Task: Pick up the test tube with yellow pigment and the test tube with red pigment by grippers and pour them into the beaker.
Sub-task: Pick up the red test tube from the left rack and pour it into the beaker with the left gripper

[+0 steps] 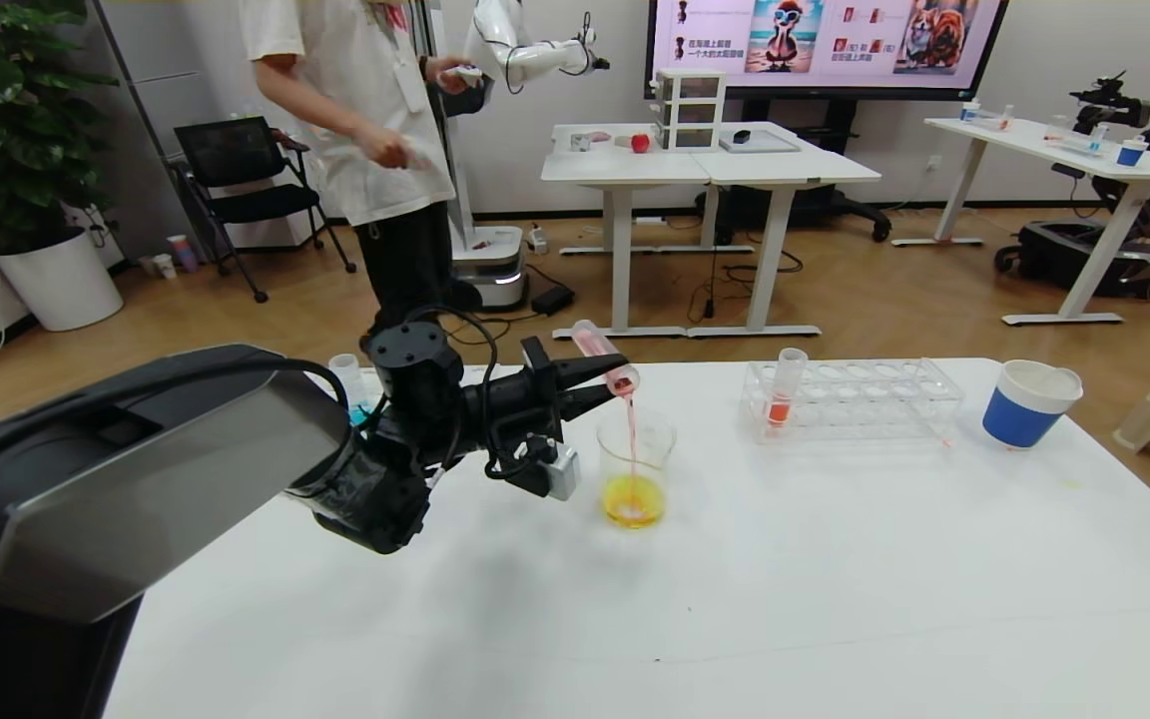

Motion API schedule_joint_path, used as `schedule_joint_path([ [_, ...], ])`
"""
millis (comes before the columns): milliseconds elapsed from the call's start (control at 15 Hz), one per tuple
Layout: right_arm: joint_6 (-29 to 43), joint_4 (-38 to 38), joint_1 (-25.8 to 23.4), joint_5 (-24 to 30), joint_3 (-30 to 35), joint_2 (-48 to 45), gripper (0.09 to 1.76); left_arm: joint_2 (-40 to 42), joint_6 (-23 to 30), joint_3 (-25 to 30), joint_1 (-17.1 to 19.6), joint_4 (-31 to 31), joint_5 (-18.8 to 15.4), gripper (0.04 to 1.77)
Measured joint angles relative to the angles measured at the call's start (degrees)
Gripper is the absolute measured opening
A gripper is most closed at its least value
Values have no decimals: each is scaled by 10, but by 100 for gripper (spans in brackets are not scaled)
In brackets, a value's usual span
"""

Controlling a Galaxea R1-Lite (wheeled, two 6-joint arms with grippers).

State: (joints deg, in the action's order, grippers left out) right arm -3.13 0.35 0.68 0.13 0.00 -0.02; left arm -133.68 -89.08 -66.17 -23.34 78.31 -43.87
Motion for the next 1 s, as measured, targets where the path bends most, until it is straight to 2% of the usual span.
schedule_joint_path([
  [333, 0, 0, 0, 0, 0, 0, 174, 0, -39, -2, 1, 2, 14, 46],
  [800, 0, 0, 0, 0, 0, 0, 174, 0, -113, -2, 0, 2, 15, 46],
  [1000, 0, 0, 0, 0, 0, 0, 174, 0, -109, 3, -2, 2, 16, 46],
])
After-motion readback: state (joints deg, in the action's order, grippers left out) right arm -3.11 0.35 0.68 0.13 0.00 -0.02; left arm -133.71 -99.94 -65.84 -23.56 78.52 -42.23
